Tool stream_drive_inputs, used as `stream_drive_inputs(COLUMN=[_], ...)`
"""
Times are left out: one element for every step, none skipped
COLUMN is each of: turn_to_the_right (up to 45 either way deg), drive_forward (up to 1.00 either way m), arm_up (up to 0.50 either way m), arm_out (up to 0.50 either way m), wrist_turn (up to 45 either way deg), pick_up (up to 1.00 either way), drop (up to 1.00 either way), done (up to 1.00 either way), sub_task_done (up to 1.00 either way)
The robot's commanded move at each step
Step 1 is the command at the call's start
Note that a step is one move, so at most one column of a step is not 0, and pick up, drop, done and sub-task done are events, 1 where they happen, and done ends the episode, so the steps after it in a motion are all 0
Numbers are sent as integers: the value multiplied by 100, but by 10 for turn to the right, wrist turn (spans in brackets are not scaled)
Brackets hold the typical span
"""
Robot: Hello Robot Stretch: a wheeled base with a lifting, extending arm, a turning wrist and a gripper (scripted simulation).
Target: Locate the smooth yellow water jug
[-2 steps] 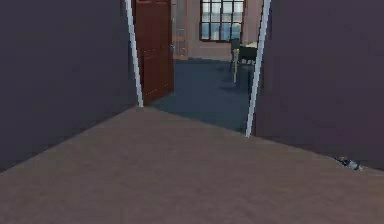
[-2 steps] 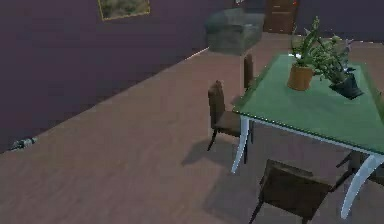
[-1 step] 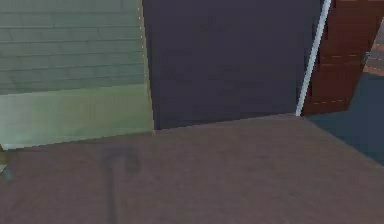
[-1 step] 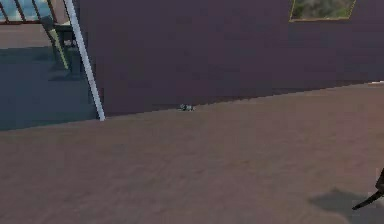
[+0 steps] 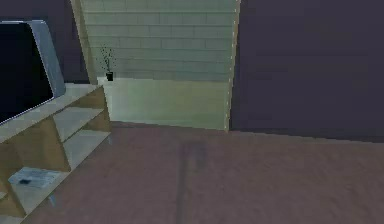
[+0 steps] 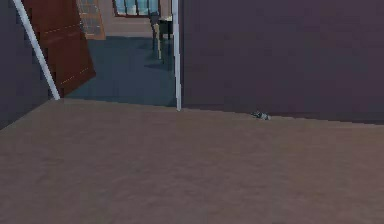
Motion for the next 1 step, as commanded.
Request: stream_drive_inputs(turn_to_the_right=[0], drive_forward=[100], arm_up=[0], arm_out=[0], wrist_turn=[0], pick_up=[0], drop=[0], done=[0], sub_task_done=[0])
